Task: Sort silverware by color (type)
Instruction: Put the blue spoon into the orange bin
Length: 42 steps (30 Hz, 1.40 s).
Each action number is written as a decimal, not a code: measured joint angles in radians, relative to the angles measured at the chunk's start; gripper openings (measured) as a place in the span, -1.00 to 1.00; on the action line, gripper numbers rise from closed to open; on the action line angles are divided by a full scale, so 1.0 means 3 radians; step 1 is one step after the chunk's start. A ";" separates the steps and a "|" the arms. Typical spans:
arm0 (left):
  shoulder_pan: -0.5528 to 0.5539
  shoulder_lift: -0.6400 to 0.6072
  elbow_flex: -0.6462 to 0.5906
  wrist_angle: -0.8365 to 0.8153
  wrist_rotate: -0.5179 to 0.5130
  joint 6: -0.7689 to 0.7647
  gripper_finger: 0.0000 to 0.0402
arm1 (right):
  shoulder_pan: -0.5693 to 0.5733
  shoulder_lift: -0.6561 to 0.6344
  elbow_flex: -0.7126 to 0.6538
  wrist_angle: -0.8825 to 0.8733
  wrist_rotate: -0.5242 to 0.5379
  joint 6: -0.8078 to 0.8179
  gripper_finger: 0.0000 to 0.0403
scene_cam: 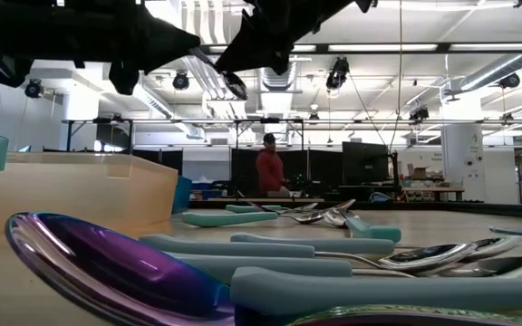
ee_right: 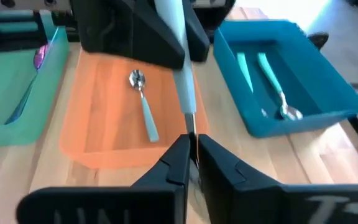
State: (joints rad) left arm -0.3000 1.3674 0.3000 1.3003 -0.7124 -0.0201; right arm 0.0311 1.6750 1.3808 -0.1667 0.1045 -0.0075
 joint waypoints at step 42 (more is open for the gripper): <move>-0.0123 -0.0256 0.2564 -0.8225 0.1559 -0.2499 -0.69 | 0.0974 -0.0606 -0.1041 -0.2749 -0.0215 0.3469 -0.51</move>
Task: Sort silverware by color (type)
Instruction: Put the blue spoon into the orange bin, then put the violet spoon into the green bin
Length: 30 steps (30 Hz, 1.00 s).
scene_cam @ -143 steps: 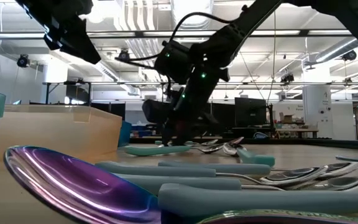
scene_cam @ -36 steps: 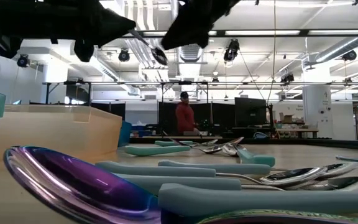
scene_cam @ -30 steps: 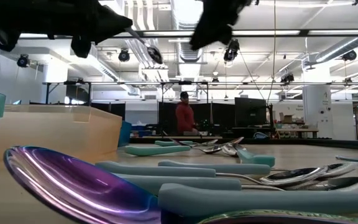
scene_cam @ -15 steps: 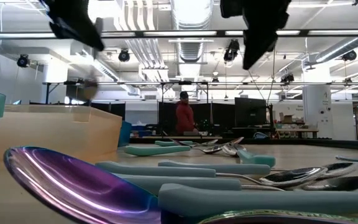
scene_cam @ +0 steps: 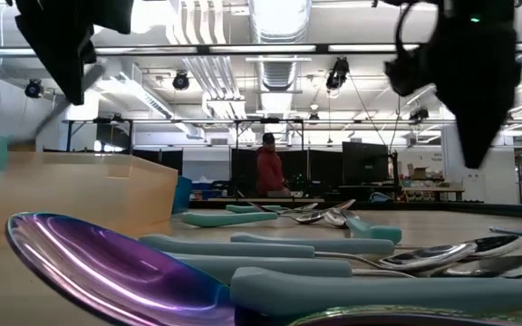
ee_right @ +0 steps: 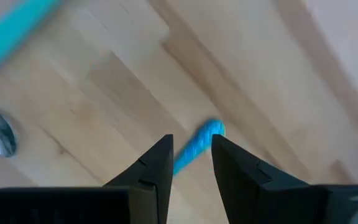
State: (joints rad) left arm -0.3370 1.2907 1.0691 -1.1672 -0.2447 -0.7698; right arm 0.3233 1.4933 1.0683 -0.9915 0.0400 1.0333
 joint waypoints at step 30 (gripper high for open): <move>0.0000 0.0031 0.0384 0.0024 -0.0187 0.0376 -0.08 | 0.1130 0.0046 -0.0557 0.0831 0.0144 0.2304 -0.53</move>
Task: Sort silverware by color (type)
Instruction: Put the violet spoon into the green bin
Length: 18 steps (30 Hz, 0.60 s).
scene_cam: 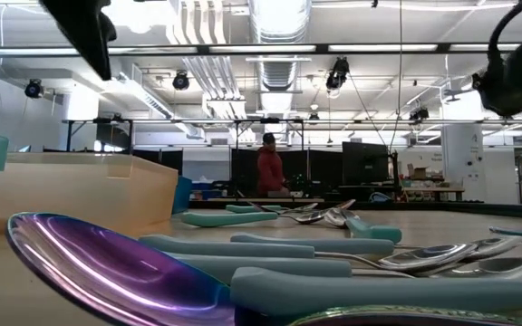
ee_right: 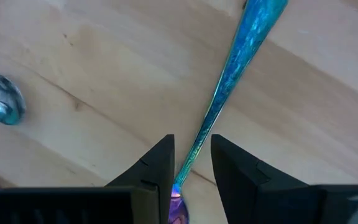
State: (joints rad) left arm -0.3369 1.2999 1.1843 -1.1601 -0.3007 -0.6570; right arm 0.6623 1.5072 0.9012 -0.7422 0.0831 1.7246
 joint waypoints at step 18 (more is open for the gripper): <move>-0.0012 0.0005 0.0111 0.0267 -0.0450 0.0068 -0.08 | 0.0078 0.0402 0.0043 0.0063 -0.0026 -0.0570 -0.91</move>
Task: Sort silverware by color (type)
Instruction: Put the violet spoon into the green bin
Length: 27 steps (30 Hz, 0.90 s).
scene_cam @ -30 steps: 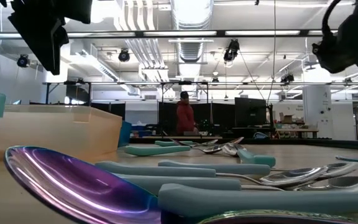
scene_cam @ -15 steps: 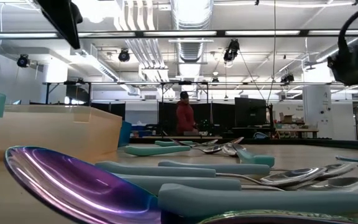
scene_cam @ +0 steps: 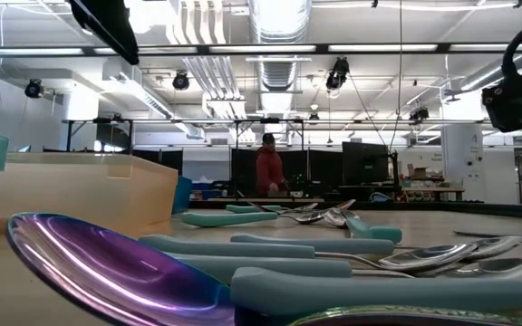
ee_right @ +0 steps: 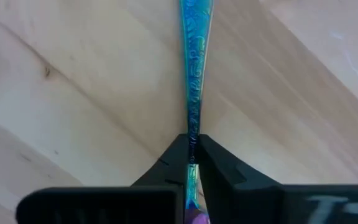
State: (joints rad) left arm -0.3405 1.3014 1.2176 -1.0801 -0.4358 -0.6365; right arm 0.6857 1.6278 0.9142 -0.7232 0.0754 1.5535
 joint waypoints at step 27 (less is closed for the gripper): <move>0.0008 0.1215 -0.2096 0.7318 -0.0087 0.1872 -0.13 | -0.0309 -0.0694 -0.0016 0.1652 0.2461 -0.3018 -0.96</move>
State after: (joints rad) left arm -0.3380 1.6660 0.5889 1.1153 -0.4619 -0.0748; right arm 0.5931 1.4196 0.9094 -0.2277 0.8137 0.6480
